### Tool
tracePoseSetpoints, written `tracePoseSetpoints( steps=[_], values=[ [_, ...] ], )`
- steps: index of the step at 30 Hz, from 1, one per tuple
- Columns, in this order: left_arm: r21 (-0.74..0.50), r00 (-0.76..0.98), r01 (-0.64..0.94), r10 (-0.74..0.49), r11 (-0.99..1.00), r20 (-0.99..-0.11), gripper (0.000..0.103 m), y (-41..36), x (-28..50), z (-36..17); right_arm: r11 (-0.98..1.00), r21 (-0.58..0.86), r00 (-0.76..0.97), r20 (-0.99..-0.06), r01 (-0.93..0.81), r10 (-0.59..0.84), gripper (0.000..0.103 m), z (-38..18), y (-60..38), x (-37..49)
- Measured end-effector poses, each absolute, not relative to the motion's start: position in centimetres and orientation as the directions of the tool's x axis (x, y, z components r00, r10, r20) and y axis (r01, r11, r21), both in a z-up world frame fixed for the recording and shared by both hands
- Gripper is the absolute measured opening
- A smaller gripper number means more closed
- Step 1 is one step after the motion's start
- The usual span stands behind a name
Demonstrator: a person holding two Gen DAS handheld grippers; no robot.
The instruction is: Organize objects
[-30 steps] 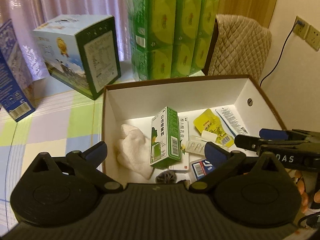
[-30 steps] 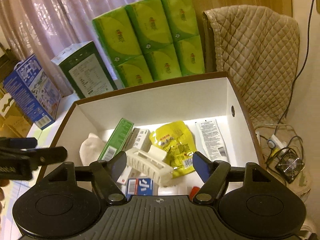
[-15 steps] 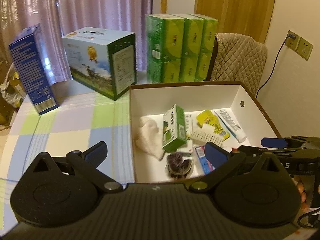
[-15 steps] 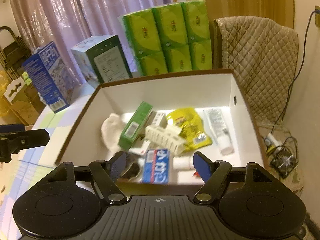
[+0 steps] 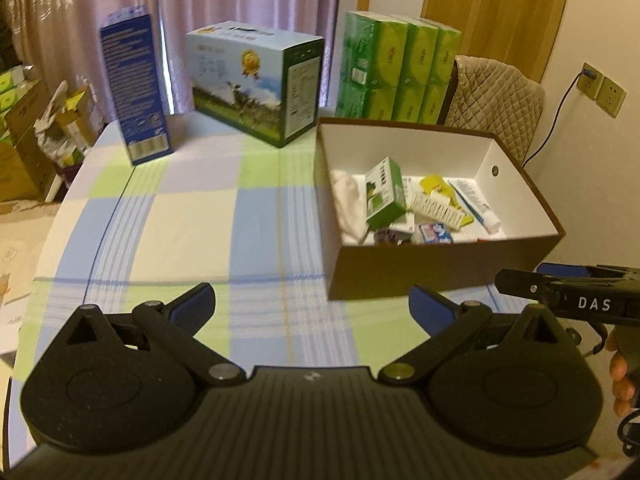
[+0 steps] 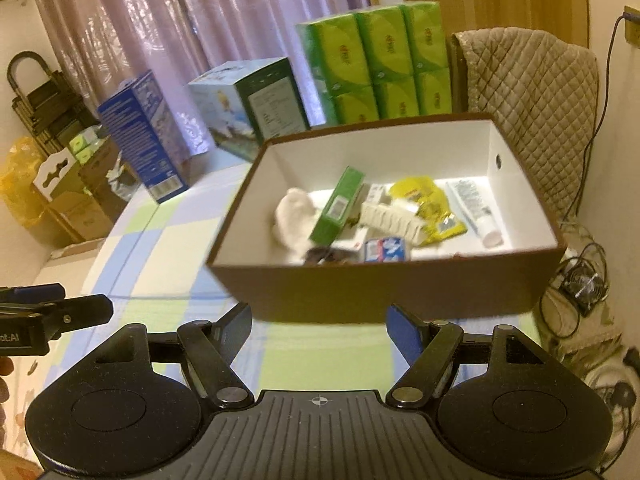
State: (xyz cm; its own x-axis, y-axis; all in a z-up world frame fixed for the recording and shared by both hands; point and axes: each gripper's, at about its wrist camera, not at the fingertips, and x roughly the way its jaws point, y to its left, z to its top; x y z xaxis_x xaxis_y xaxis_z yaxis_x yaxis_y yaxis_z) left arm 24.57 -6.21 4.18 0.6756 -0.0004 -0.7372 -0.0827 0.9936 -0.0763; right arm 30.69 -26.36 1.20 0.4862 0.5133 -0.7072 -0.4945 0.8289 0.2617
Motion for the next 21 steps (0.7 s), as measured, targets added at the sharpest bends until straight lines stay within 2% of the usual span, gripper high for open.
tracePoseSetpoints(
  steps=[21],
  values=[
    [-0.087,0.612,-0.121,0.005,0.989,-0.791,0.102,-2.6,11.8,2.7,0.776,0.264,0.409,-0.728,-0.573,0.55,0.072,1.1,-23.4,16.5]
  ],
)
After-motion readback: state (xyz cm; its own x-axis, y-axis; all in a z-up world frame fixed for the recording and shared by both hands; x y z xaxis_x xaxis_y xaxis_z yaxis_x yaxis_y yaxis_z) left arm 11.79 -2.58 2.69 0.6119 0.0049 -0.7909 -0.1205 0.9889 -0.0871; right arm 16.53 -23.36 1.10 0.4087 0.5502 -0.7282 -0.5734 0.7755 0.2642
